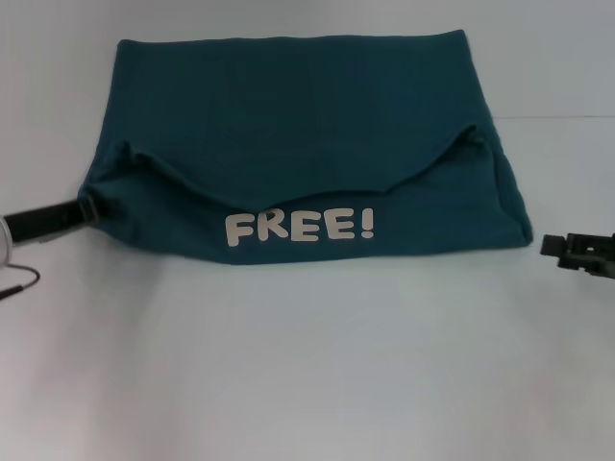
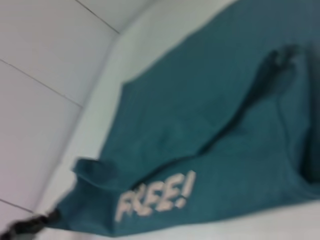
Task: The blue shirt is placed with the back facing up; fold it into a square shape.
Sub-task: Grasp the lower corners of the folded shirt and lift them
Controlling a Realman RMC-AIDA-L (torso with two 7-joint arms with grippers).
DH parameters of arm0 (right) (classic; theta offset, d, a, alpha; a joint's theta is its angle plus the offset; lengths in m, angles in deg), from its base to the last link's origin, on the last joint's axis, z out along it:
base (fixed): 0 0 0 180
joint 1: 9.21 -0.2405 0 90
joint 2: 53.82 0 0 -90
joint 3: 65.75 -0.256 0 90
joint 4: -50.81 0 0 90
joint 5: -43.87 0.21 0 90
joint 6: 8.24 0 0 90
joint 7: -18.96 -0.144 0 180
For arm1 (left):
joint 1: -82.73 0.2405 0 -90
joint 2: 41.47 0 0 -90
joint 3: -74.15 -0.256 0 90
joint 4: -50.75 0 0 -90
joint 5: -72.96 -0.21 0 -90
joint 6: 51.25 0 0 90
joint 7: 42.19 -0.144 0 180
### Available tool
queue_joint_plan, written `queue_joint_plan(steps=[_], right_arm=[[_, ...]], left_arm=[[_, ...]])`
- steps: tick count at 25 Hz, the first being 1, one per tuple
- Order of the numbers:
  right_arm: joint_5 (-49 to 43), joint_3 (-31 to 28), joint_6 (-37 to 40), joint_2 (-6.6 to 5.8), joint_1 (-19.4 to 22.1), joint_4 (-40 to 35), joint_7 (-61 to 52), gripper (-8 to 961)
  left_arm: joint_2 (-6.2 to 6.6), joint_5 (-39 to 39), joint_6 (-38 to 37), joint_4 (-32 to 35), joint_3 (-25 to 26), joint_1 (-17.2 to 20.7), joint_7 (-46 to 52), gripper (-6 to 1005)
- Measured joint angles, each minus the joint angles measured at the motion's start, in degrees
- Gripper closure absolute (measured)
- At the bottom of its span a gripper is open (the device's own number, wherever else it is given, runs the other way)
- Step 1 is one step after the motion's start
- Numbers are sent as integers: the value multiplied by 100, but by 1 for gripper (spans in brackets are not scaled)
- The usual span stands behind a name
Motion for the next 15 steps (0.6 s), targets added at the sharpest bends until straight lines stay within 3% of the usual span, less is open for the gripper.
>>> queue_joint_plan(steps=[2, 5, 15], right_arm=[[-341, -1, 0, -153, -188, -58, -419, 402], [-884, 4, -47, -265, -495, -197, -939, 403], [-2047, 25, -608, -134, -1284, -434, -1798, 408]], left_arm=[[58, 0, -46, 8, -1, -55, 166, 937], [113, -138, -76, 35, 0, -156, 343, 958], [197, -575, -82, 27, 0, -420, 822, 969]])
